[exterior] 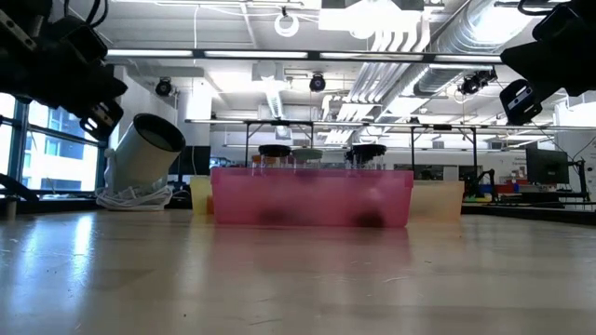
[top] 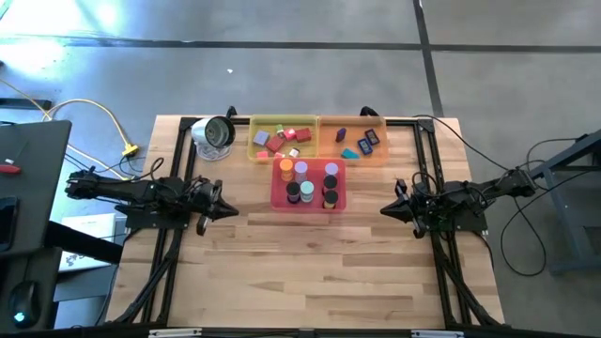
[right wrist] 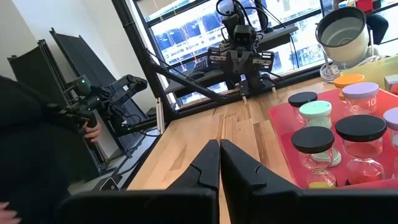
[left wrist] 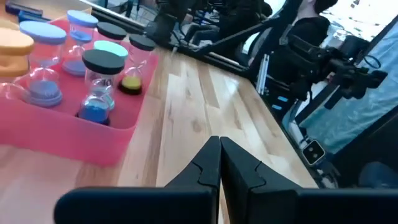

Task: Pick & Place Office items
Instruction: Return to Home Position

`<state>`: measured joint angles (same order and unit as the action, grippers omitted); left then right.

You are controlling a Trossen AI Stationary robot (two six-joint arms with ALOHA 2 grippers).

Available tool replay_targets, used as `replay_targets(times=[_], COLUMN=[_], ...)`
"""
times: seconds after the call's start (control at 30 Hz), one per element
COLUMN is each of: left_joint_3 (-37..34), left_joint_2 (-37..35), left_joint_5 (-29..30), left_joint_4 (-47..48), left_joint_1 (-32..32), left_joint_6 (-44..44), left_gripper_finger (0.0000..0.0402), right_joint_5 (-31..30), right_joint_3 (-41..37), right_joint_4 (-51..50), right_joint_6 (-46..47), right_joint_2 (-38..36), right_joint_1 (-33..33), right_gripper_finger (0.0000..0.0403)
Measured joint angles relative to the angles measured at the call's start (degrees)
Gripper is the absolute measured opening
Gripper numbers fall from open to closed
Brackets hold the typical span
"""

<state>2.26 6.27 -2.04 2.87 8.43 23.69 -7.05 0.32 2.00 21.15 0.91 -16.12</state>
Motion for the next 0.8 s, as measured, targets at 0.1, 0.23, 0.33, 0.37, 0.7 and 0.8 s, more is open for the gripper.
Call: replay_targets(times=[0.1,0.23,0.33,0.37,0.7,0.8], left_joint_3=[-0.1,-0.2,-0.2,-0.2,-0.1,-0.1], left_joint_2=[0.6,0.7,0.7,0.8,0.7,0.7], left_joint_5=[0.1,0.1,0.1,0.2,0.4,0.4], left_joint_4=[-1.5,-5.8,-8.6,-9.0,-10.4,-10.5], left_joint_1=[0.0,0.0,0.0,0.0,0.0,0.0], left_joint_6=[0.5,0.3,0.3,0.3,0.3,0.3], left_gripper_finger=[0.0001,0.0001,0.0001,0.0001,0.0001,0.0001], right_joint_5=[0.0,0.0,0.0,0.0,0.0,0.0], right_joint_3=[0.0,0.0,0.0,0.0,0.0,0.0], right_joint_4=[0.0,0.0,0.0,0.0,0.0,0.0], right_joint_6=[0.0,0.0,0.0,0.0,0.0,0.0], right_joint_2=[0.0,0.0,0.0,0.0,0.0,0.0], right_joint_1=[0.0,0.0,0.0,0.0,0.0,0.0], right_gripper_finger=[0.0002,0.0002,0.0002,0.0002,0.0002,0.0002])
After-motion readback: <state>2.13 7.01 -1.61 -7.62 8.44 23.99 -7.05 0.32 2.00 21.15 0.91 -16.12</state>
